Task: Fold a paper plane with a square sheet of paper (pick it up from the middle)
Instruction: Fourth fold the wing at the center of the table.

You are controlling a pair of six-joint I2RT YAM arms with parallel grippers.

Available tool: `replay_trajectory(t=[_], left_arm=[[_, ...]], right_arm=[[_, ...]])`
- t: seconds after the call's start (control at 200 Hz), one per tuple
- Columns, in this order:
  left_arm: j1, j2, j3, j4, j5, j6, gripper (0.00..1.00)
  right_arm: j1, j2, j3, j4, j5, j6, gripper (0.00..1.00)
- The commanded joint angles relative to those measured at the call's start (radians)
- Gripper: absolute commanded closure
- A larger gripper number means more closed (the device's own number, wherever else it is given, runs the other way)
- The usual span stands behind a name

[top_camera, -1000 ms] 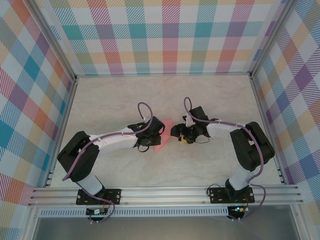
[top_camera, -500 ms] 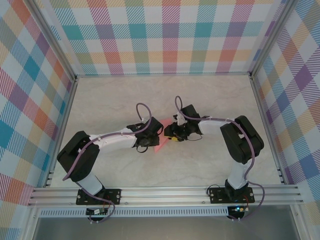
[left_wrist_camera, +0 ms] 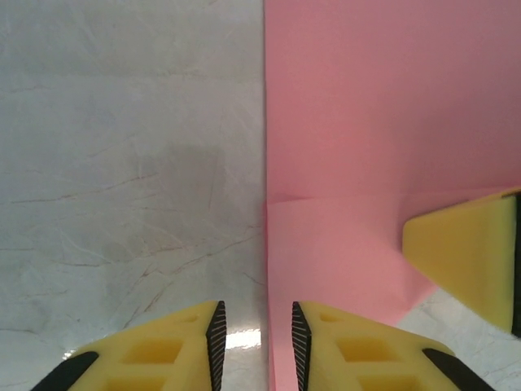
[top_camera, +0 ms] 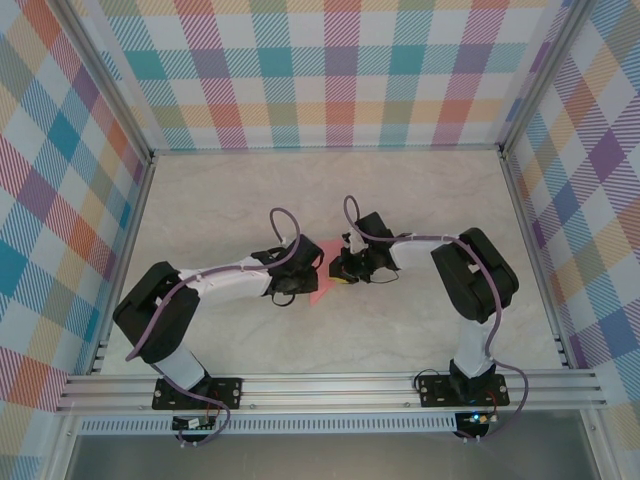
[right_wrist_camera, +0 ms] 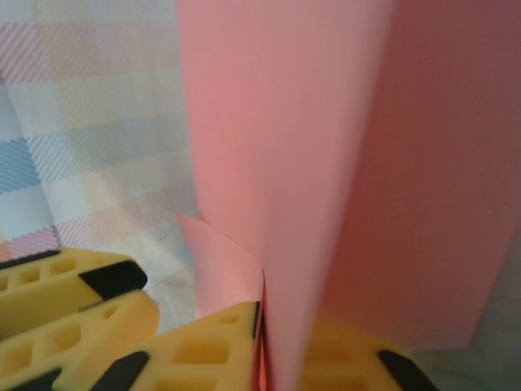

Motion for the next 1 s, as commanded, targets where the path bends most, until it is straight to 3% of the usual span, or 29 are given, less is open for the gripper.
replay_trajectory(t=[0.0, 0.43, 0.815, 0.995], left_arm=[[0.01, -0.071, -0.042, 0.062, 0.028, 0.008, 0.65], [-0.03, -0.215, -0.201, 0.322, 0.11, 0.079, 0.3], [-0.039, -0.343, -0.246, 0.336, 0.041, 0.085, 0.26], [-0.039, -0.378, -0.268, 0.348, 0.021, 0.093, 0.25]], right_arm=[[0.006, -0.081, -0.019, -0.028, 0.113, 0.06, 0.93], [0.023, -0.301, -0.072, -0.301, 0.399, 0.242, 0.97], [0.043, -0.438, 0.024, -0.413, 0.504, 0.188, 0.96], [0.047, -0.42, 0.033, -0.406, 0.507, 0.193, 0.95]])
